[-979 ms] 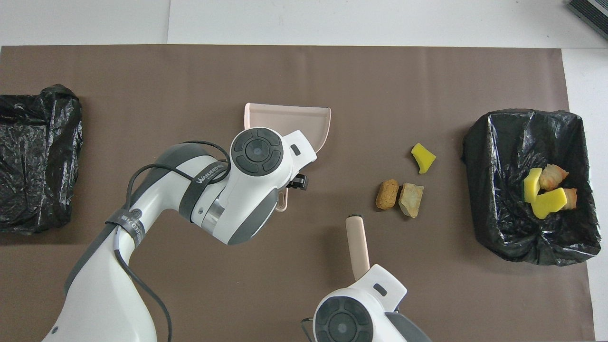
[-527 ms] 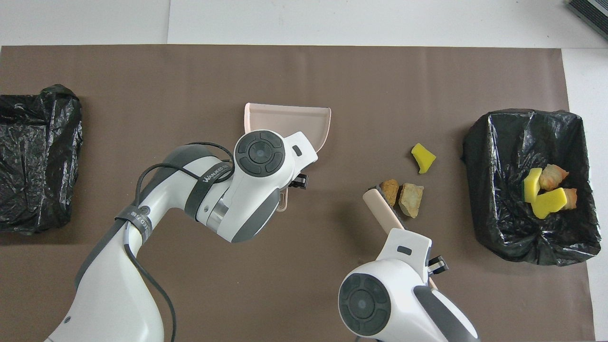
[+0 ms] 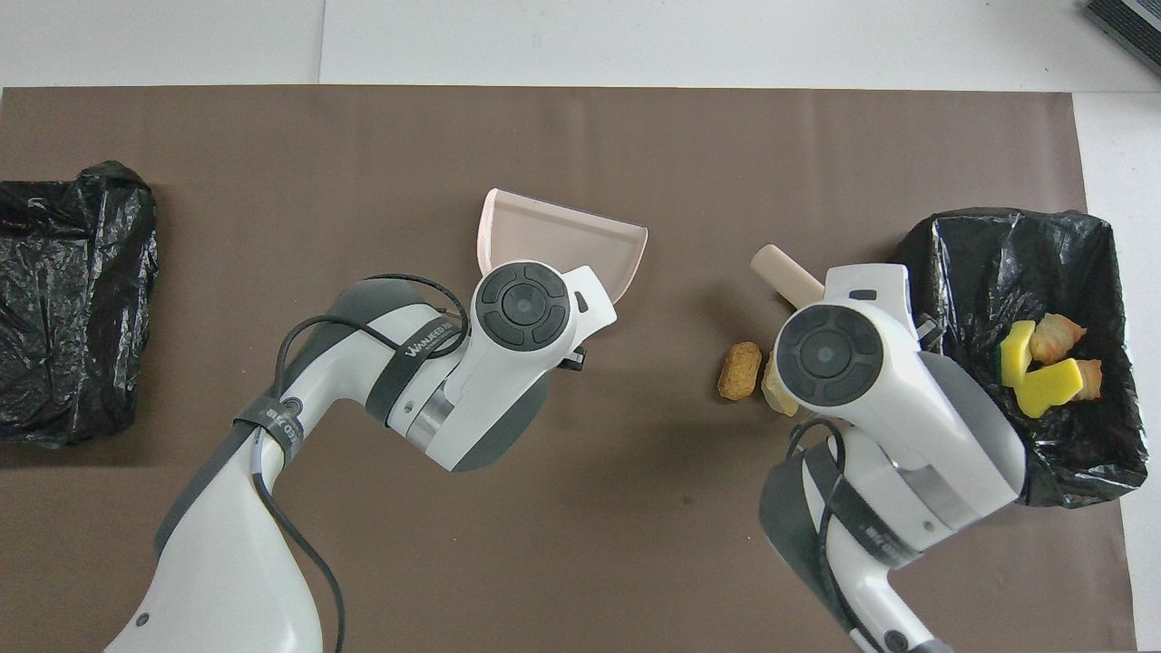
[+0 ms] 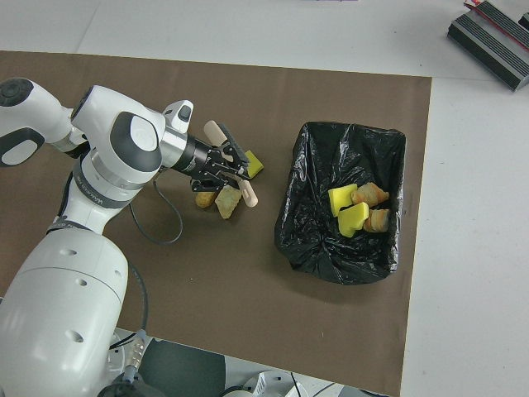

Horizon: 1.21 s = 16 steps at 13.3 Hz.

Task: Sweep and dump trash in bin
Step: 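Sweep the brush toward the remaining trash with the right gripper, then sweep the bread and sponge toward the dustpan with the right gripper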

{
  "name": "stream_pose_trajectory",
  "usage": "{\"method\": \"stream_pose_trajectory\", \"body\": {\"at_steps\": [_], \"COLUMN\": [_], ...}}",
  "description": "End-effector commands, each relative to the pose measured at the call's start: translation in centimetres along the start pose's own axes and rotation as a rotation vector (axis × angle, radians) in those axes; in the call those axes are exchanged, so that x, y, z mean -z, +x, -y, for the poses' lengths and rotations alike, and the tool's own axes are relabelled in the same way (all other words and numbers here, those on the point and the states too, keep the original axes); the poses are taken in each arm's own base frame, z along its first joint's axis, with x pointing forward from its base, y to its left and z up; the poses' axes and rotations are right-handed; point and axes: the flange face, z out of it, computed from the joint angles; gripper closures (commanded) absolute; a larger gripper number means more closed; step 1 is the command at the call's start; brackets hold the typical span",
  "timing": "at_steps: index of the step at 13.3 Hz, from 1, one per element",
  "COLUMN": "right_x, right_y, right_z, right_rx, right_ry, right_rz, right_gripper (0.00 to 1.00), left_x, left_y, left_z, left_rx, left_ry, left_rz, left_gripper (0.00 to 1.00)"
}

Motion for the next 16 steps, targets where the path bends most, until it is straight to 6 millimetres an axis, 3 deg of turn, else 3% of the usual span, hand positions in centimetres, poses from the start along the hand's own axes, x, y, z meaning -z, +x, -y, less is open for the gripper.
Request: {"method": "stream_pose_trajectory", "body": {"at_steps": [1, 3, 5, 6, 9, 13, 16], "right_x": [-1.3, -1.8, -2.4, -3.3, -4.7, -4.5, -2.2], "right_y": [2.6, 3.4, 4.0, 4.5, 3.9, 2.0, 2.5], "right_z": [-3.6, -3.5, -1.7, -1.0, 0.3, 5.0, 9.2], "right_rx": [-0.069, -0.222, -0.367, -0.419, -0.452, -0.437, -0.437], "right_ry": [0.009, 0.022, 0.093, 0.111, 0.178, 0.382, 0.555], "right_rz": [0.017, 0.035, 0.078, 0.099, 0.152, 0.223, 0.231], "right_gripper": [1.00, 1.00, 1.00, 1.00, 1.00, 1.00, 1.00], "left_x": [2.5, 3.9, 5.1, 5.6, 7.2, 6.7, 5.7], "left_y": [-0.5, -0.8, -1.6, -1.9, -3.7, -7.1, -8.1], "left_z": [1.9, 4.8, 6.7, 8.6, 12.1, 15.1, 16.4], "left_rx": [-0.117, -0.231, -0.367, -0.415, -0.582, -0.841, -1.013], "left_ry": [0.037, 0.048, 0.053, 0.052, 0.049, 0.090, 0.096], "left_rz": [0.010, 0.046, 0.097, 0.117, 0.144, 0.188, 0.192], "left_gripper": [1.00, 1.00, 1.00, 1.00, 1.00, 1.00, 1.00]}}
